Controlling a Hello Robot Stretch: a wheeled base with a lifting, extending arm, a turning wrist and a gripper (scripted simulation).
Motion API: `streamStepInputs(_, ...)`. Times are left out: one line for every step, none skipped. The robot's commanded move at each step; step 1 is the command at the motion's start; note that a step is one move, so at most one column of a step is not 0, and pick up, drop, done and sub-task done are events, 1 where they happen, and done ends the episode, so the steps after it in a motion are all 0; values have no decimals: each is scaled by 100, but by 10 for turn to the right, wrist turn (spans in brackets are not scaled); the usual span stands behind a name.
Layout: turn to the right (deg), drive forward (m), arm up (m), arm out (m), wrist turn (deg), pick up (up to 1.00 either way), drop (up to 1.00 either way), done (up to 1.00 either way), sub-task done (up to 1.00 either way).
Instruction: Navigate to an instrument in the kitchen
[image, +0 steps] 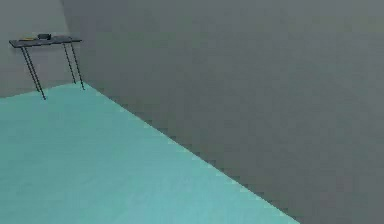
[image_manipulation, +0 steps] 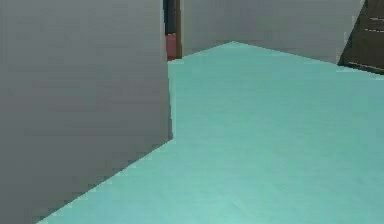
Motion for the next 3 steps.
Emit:
streamStepInputs(-420, 0, 0, 0, 0, 0, 0, 0, 0)
streamStepInputs(0, 100, 0, 0, 0, 0, 0, 0, 0)
streamStepInputs(-30, 0, 0, 0, 0, 0, 0, 0, 0)
